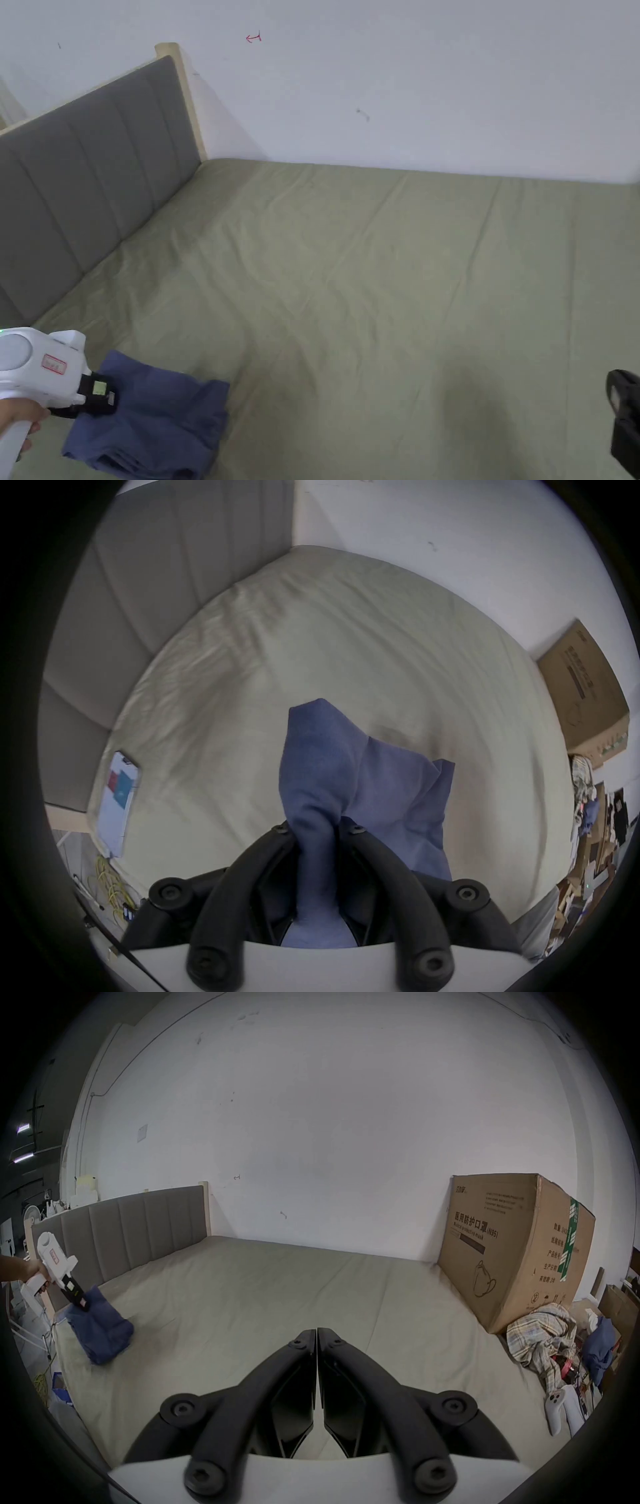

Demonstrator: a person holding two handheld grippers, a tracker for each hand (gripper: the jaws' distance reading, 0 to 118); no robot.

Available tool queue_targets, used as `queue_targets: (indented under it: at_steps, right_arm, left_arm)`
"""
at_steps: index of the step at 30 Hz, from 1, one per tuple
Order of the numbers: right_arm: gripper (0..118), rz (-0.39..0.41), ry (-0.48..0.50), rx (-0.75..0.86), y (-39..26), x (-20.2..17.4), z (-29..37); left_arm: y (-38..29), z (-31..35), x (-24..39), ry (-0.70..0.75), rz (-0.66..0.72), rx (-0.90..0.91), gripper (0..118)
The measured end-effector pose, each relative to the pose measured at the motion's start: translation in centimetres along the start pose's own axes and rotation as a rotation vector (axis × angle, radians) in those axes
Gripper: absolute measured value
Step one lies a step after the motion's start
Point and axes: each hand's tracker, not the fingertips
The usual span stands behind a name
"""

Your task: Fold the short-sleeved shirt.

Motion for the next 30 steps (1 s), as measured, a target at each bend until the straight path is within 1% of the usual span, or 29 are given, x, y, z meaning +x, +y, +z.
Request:
queue_targets:
  at_steps: [1, 3, 4, 5, 7, 10, 11, 15, 16, 20, 24, 30]
  right_arm:
    - [1, -0.001, -0.004, 0.003, 0.3, -0.2, -0.2]
    - [1, -0.001, -0.010, 0.004, 0.4, -0.3, -0.6]
    - [1, -0.003, -0.013, 0.004, 0.5, -0.5, -0.8]
    - [1, -0.011, -0.014, 0.004, 0.4, -0.5, -1.0]
    - [1, -0.042, -0.011, -0.001, 0.2, -0.5, -1.3]
    - [1, -0.049, -0.020, -0.005, 0.3, -0.5, -1.3]
    - [1, -0.052, -0.018, -0.006, 0.4, -0.5, -1.2]
    - [1, -0.061, -0.016, 0.011, 1.2, -0.3, -0.1]
    - [1, -0.062, -0.014, 0.020, 1.4, -0.1, 0.2]
    - [1, -0.051, -0.008, 0.062, 2.7, 0.5, 2.2]
    - [1, -0.068, -0.009, 0.112, 4.1, 1.5, 4.4]
    - [1, -0.068, -0.035, 0.179, 7.0, 3.5, 7.5]
  left_arm:
    - [0.1, 0.0, -1.1, -0.003, 0.004, 0.004, 16]
    - [0.0, -0.4, -2.3, 0.019, 0.087, 0.007, 16]
    - [-0.1, -0.7, -2.9, 0.017, 0.071, 0.005, 16]
    - [-0.4, -1.2, -3.2, 0.032, 0.114, 0.002, 16]
    - [-0.6, -1.2, -2.6, 0.020, 0.107, -0.009, 16]
    - [-1.3, -2.1, -2.2, 0.049, 0.106, -0.010, 18]
    - [-1.5, -2.3, -2.2, 0.054, 0.115, -0.002, 24]
    - [-1.4, -1.3, -1.5, 0.074, 0.115, 0.014, 86]
    - [-1.4, -0.7, -1.0, 0.087, 0.105, 0.019, 91]
    - [-1.6, 2.8, 0.9, 0.115, 0.076, 0.097, 91]
    - [-0.9, 5.6, 1.8, 0.084, 0.075, 0.174, 91]
    - [-2.9, 14.1, 8.2, 0.045, 0.071, 0.455, 87]
